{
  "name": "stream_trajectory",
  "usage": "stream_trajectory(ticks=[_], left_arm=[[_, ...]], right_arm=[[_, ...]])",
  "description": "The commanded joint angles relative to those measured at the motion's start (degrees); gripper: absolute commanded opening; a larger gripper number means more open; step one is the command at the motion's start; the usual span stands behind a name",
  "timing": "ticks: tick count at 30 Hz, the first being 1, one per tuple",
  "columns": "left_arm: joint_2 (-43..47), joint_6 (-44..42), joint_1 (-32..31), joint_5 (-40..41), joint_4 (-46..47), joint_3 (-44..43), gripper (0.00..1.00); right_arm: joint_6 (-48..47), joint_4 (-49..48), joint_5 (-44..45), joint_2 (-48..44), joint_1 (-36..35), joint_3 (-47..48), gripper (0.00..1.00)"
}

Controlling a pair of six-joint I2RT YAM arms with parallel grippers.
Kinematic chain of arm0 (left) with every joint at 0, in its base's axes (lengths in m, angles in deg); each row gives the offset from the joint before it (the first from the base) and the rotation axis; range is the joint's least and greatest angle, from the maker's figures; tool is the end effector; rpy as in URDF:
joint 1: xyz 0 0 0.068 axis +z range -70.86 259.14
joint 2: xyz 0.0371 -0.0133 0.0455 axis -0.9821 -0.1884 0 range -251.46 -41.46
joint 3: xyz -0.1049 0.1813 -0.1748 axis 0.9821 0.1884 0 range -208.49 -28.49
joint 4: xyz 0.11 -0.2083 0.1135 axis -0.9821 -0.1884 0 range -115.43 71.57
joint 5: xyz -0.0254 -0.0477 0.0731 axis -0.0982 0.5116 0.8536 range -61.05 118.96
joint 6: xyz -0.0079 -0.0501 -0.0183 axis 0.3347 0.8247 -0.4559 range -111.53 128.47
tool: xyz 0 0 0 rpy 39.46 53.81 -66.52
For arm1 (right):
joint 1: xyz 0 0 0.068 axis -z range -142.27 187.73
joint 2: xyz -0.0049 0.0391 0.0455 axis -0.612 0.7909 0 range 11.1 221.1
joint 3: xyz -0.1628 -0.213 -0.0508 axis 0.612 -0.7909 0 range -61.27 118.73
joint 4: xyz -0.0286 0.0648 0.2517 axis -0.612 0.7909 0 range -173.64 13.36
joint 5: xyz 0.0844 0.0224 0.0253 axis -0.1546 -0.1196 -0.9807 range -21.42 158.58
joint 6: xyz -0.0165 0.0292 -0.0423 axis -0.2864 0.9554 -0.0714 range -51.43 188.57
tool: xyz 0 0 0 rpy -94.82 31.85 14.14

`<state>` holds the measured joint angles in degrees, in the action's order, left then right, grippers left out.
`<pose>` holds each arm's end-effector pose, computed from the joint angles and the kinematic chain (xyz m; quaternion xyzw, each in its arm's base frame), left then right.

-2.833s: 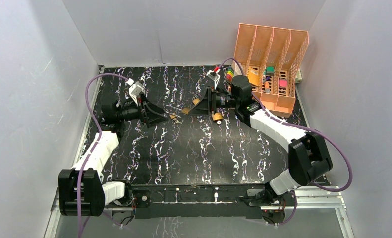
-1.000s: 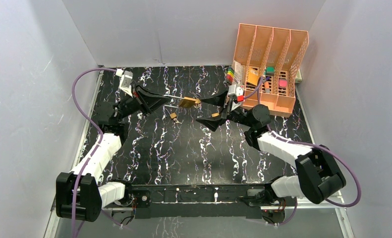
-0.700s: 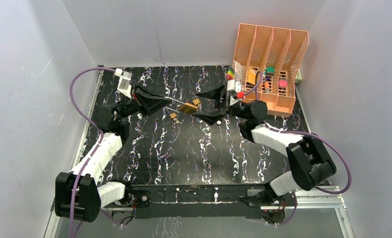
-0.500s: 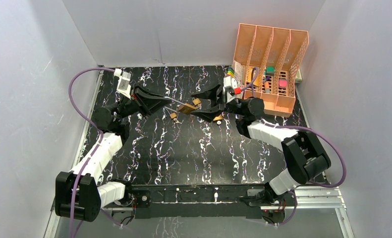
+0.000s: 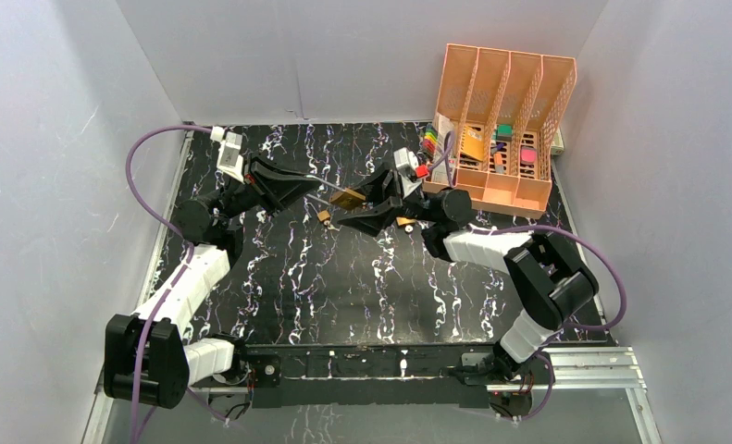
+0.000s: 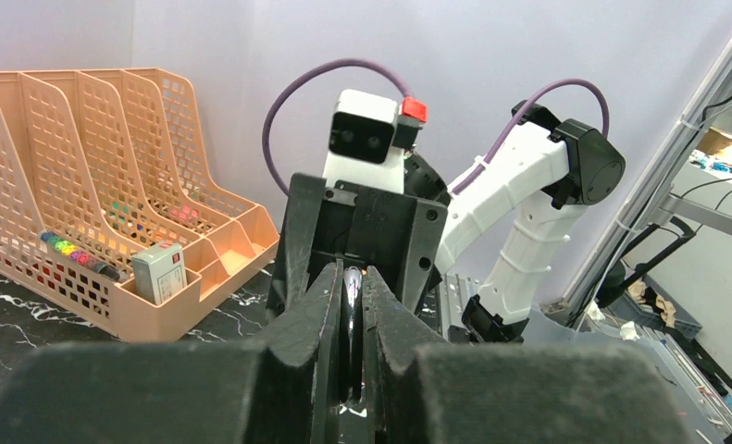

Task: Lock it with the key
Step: Pick up the lock from the center of the board.

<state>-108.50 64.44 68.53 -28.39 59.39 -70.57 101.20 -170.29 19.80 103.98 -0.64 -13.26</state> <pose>0.2115 -0.0702 0.3819 0.3119 0.4332 -0.5842 0.6114 0.2358 0.2209 0.3118 -0.3951 0.3527 0.6201 0.5788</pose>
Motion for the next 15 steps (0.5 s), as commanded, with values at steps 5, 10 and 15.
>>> stream_trajectory(ticks=[5, 10, 15], left_arm=[[0.2, -1.4, -0.2, 6.2, 8.1, -3.1, 0.00], [0.2, -1.3, -0.2, 6.5, 8.5, -3.1, 0.00], [0.1, -1.5, -0.2, 6.3, 8.6, -2.8, 0.00]], right_arm=[[5.8, -17.7, 7.6, 2.1, -1.4, 0.9, 0.58], [6.2, -18.1, 8.5, 2.4, -1.9, 1.7, 0.54], [5.7, -18.1, 8.8, 1.4, -2.1, 1.4, 0.54]])
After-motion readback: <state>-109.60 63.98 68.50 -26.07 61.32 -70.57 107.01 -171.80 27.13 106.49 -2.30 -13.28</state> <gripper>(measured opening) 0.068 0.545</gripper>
